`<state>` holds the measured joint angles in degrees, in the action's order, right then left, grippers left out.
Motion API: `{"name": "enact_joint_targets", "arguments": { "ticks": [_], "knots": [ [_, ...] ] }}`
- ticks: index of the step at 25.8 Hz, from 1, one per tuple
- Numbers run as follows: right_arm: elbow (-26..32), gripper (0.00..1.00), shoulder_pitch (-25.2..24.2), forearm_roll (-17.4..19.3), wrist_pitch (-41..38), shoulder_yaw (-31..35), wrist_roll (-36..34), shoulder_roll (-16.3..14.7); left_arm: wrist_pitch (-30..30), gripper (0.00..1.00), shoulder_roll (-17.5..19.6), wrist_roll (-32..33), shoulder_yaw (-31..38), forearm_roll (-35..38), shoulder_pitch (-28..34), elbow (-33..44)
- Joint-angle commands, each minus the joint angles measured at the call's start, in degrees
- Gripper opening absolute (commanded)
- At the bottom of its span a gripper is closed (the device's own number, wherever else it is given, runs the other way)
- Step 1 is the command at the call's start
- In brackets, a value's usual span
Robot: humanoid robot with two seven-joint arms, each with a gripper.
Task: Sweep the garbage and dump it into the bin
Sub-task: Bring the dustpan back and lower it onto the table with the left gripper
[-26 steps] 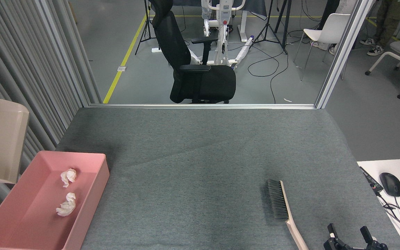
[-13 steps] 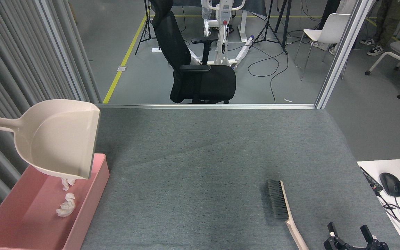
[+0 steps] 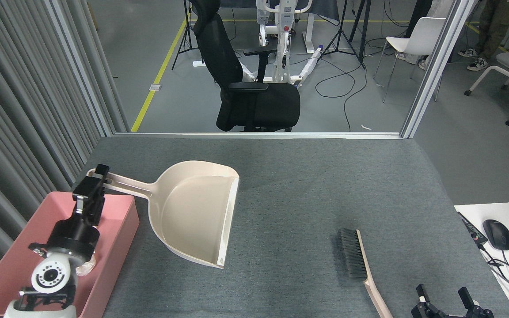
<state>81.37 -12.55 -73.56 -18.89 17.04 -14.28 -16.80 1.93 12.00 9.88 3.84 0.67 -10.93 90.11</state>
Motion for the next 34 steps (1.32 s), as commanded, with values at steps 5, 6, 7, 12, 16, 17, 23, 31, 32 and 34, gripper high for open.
{"name": "enact_joint_targets", "arguments": {
  "ticks": [5, 6, 7, 12, 16, 17, 23, 31, 32, 34],
  "knots": [
    [0.2, 0.99, -0.5, 0.0, 0.0, 0.0, 0.0, 0.0, 0.6, 0.30, -12.7, -1.3, -4.1, 15.8, 0.6, -1.9],
    [0.2, 0.99, -0.5, 0.0, 0.0, 0.0, 0.0, 0.0, 0.7, 0.30, -14.0, -1.4, -4.5, 18.5, 0.6, -3.1],
    [0.2, 0.99, -0.5, 0.0, 0.0, 0.0, 0.0, 0.0, 0.7, 0.30, -15.5, -1.5, -4.5, 20.9, 0.6, -3.8],
    [0.2, 0.99, -0.6, 0.0, -0.1, 1.0, 0.0, 0.2, -0.1, 0.30, -19.1, -3.5, -4.7, 28.9, 0.6, -4.8],
    [0.2, 0.99, -1.2, 0.0, -0.2, 1.1, 0.0, 0.7, -0.5, 0.30, -19.1, -5.2, -5.1, 29.9, 0.6, -7.3],
    [0.2, 0.99, -1.2, 0.1, -0.2, 1.0, 0.0, 0.7, -0.8, 0.30, -19.1, -5.7, -5.2, 30.1, 0.6, -7.6],
    [0.3, 0.99, -1.3, 0.0, -0.2, 1.0, 0.0, 0.9, -3.0, 0.30, -19.1, -7.2, -8.4, 32.7, 0.7, -9.3],
    [0.7, 0.99, -2.0, 0.0, -0.2, 1.1, 0.0, 0.9, -8.4, 0.30, -18.9, -10.1, -12.0, 33.1, 0.9, -9.7],
    [0.7, 0.99, -2.0, 0.0, -0.2, 1.1, -0.1, 0.9, -8.4, 0.30, -19.0, -10.1, -11.9, 33.2, 0.9, -9.7],
    [0.7, 0.99, -2.0, 0.0, -0.2, 1.1, -0.1, 0.9, -8.5, 0.30, -19.0, -10.3, -11.9, 33.3, 0.9, -10.0]
  ]
}}
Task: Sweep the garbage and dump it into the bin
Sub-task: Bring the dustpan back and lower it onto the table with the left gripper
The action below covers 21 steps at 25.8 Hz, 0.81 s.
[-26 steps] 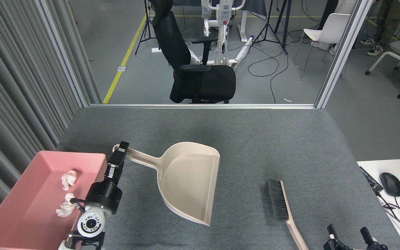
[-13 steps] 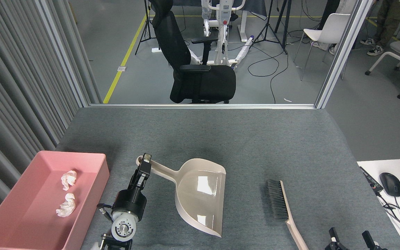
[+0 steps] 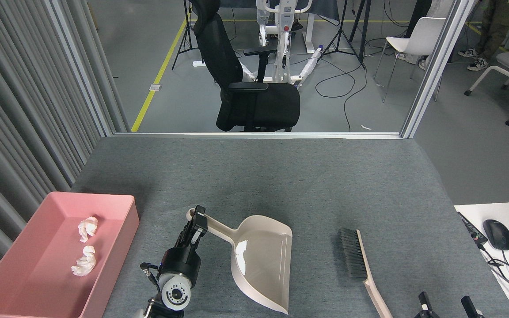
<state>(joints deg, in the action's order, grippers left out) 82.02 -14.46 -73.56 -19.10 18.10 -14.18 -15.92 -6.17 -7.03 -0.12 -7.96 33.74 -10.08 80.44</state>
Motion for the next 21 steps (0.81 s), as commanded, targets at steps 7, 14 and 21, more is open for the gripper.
{"name": "enact_joint_targets", "arguments": {
  "ticks": [7, 14, 21],
  "knots": [
    [0.1, 0.99, -0.1, 0.0, 0.0, 0.0, -0.1, -0.1, 0.2, 0.31, 0.1, -1.9, 0.1, 2.8, 0.8, -0.7],
    [0.1, 0.99, -0.1, 0.0, 0.0, 0.0, -0.1, -0.1, 2.6, 0.51, 0.3, -3.4, -0.2, 8.7, 1.7, -0.6],
    [0.1, 0.99, -0.1, 0.0, 0.0, 0.0, -0.1, -0.2, 5.5, 1.00, 0.4, -3.3, 0.0, 8.6, 3.6, 1.7]
  ]
}}
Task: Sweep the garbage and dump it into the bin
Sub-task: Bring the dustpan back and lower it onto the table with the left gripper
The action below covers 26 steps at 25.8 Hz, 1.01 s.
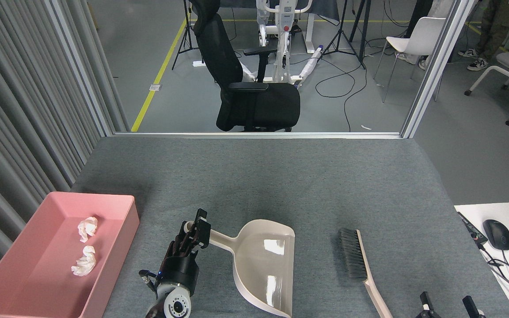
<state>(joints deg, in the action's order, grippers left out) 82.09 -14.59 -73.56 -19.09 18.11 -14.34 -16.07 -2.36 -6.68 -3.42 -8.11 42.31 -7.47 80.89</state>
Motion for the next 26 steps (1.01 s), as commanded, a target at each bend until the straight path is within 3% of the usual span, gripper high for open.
{"name": "enact_joint_targets", "arguments": {
  "ticks": [1, 6, 11, 17, 26],
  "knots": [
    [0.0, 0.99, 0.0, 0.0, 0.0, 0.0, 0.0, 0.0, 1.9, 1.00, 0.2, 0.0, 0.1, 0.1, 1.1, 1.3],
    [0.0, 0.99, 0.0, 0.0, -0.1, 0.0, -0.1, 0.0, 2.3, 1.00, 0.3, -0.1, 0.2, 0.8, 2.3, 1.1],
    [0.0, 0.99, 0.0, 0.0, -0.1, 0.1, -0.1, 0.0, 2.4, 1.00, 0.4, 0.0, 0.1, 10.4, 4.0, 1.5],
    [0.1, 0.99, 0.0, 0.0, -0.1, 0.1, 0.0, -0.1, 2.3, 1.00, 0.7, -0.1, 0.2, 15.2, 4.6, 1.4],
    [0.3, 0.99, 0.0, 0.1, -0.1, 0.0, -0.1, -0.1, 3.5, 1.00, 1.8, -1.2, 0.5, 15.6, 6.7, -0.6]
  ]
}}
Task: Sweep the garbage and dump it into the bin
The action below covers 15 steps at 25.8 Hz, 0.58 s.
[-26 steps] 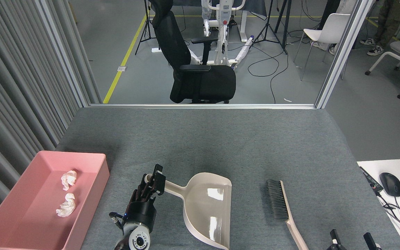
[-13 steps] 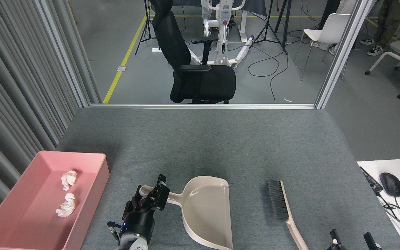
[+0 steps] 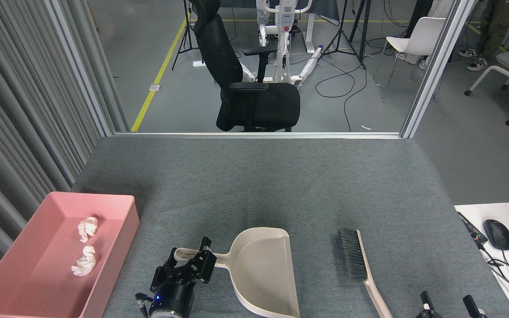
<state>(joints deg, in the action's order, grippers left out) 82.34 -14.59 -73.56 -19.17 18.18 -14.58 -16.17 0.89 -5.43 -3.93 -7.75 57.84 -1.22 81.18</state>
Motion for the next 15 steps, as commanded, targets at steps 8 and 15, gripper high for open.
{"name": "enact_joint_targets", "arguments": {
  "ticks": [8, 15],
  "knots": [
    [0.0, 0.99, 0.0, 0.1, 0.0, -0.1, 0.2, -0.1, 0.3, 1.00, 2.7, -1.3, 0.4, 0.8, 1.8, -1.2],
    [0.0, 0.99, 0.0, 0.0, 0.0, -0.1, 0.2, -0.1, 0.3, 1.00, 6.0, -3.3, 0.5, 9.2, 3.9, 0.1]
  ]
}}
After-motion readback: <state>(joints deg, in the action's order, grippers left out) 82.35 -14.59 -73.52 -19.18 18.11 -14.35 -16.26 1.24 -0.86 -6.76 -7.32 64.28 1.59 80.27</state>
